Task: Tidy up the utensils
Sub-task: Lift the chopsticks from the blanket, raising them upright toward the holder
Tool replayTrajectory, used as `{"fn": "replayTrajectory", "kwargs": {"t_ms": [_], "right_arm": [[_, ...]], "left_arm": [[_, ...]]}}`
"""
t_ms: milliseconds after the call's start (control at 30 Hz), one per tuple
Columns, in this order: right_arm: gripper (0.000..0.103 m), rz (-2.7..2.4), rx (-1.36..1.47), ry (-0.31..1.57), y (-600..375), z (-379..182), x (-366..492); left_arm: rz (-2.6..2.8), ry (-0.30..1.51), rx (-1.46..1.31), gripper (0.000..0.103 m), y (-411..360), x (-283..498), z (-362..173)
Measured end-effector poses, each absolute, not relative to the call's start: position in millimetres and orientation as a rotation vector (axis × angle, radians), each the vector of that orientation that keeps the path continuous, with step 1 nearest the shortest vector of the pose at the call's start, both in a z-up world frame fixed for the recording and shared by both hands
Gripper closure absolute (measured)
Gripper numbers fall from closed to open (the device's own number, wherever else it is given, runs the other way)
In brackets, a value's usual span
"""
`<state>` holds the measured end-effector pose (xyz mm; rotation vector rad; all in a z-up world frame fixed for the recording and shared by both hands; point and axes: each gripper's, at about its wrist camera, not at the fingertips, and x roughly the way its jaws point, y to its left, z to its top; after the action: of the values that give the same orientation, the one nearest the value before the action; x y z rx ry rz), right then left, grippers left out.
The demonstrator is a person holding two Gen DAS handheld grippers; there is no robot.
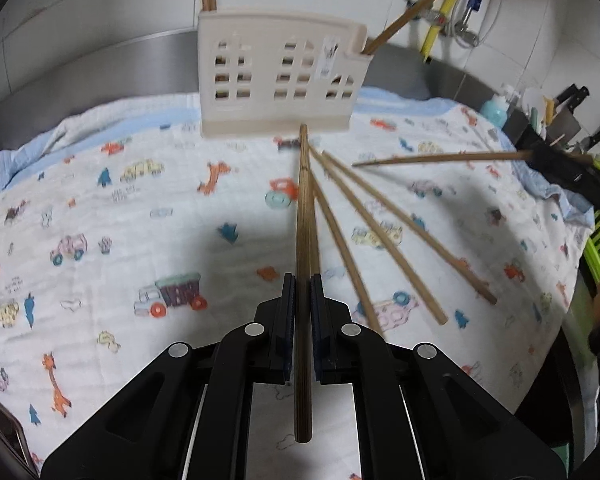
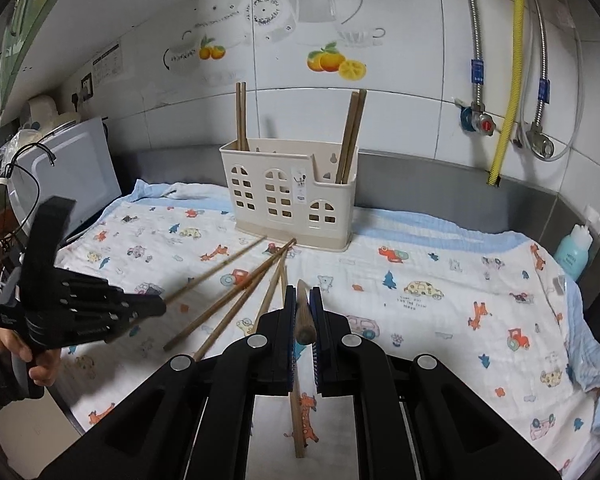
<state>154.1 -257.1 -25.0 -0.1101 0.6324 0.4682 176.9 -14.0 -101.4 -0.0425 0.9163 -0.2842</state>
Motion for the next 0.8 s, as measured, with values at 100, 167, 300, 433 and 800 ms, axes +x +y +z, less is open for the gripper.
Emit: {"fn": "replayTrajectory", "kwargs": {"t_ms": [100, 167, 300, 433, 800], "right_arm": [[0.096, 0.468, -0.106, 0.641, -257, -26, 154], [0.096, 0.467, -0.104, 0.645, -258, -28, 155], [0.096, 0.466, -0.101, 0.646, -259, -29, 155], [0.096, 0.465, -0.102, 0.645, -259, -29, 154], [0.096, 0.467, -0.1, 0.648, -260, -29, 154]], "left_arm": [[-0.274, 0.935, -0.059, 0.096, -8, 179, -110], [-0.265, 0.943, -0.055, 0.096, -6, 180, -115], [-0.257, 0.966, -0.058, 0.096, -3, 183, -127], [-0.252, 0.97, -0.049, 0.096, -5, 182, -132], [-0.246, 0.963, -0.016, 0.095, -9, 180, -134]]}}
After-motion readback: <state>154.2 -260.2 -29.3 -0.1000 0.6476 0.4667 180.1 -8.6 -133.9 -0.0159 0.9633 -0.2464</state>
